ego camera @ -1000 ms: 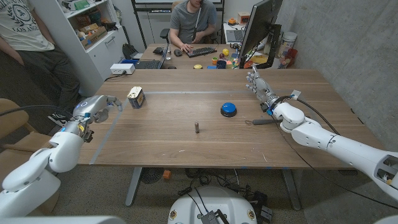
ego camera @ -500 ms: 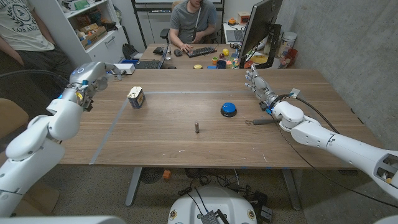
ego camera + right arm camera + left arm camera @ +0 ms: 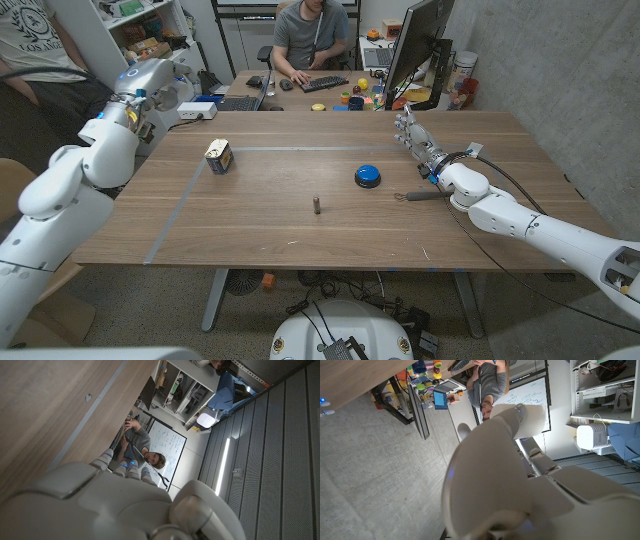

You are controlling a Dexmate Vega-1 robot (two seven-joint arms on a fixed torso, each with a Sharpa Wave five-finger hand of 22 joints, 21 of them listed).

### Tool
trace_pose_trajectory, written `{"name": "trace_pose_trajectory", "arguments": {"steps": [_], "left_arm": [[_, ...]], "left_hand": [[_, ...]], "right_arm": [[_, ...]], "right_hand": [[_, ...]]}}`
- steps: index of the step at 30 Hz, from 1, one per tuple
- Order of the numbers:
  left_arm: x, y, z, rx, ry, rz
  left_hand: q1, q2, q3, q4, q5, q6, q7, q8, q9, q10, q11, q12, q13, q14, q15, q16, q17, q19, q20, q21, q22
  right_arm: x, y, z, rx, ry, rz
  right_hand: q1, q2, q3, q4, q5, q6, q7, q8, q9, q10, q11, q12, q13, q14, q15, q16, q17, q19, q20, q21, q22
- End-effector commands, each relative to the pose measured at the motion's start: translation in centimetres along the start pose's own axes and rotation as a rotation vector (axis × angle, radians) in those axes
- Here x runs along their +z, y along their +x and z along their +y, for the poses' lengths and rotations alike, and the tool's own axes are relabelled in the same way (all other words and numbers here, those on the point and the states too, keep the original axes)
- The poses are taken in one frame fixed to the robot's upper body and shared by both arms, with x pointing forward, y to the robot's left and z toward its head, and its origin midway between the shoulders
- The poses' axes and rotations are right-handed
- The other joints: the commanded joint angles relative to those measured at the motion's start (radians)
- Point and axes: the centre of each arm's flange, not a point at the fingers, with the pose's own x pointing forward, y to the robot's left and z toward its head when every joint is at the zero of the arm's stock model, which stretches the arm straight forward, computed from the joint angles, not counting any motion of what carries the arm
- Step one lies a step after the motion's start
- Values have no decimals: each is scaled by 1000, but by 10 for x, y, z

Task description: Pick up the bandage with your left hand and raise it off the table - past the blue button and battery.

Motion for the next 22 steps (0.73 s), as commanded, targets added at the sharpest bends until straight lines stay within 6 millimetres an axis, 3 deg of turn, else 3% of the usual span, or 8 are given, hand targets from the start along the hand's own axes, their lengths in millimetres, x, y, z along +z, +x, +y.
{"name": "trace_pose_trajectory", "arguments": {"steps": [1, 22], "left_arm": [[5, 5, 1, -8, 1, -6], [5, -1, -3, -28, 9, -12]], "left_hand": [[0, 9, 6, 4, 8, 10, -4, -4, 1, 9, -3, 10, 6, 14, -157, 7, 7, 10, -121, 243, 397], [-4, 7, 11, 7, 12, 17, -4, -9, -15, 9, -1, 10, 21, 18, -159, 10, 7, 6, -124, 243, 378]], "right_arm": [[0, 1, -3, -7, -1, 5], [3, 0, -4, -10, -11, -1]], "right_hand": [[-3, 21, 1, 0, 5, -5, 1, 5, 3, -12, 2, 5, 3, -44, -7, 7, 4, -5, -3, 2, 5], [-4, 21, 1, 0, 5, -5, 2, 5, 3, -26, -2, 1, 3, -46, -6, 7, 4, -9, -5, 1, 5]]}}
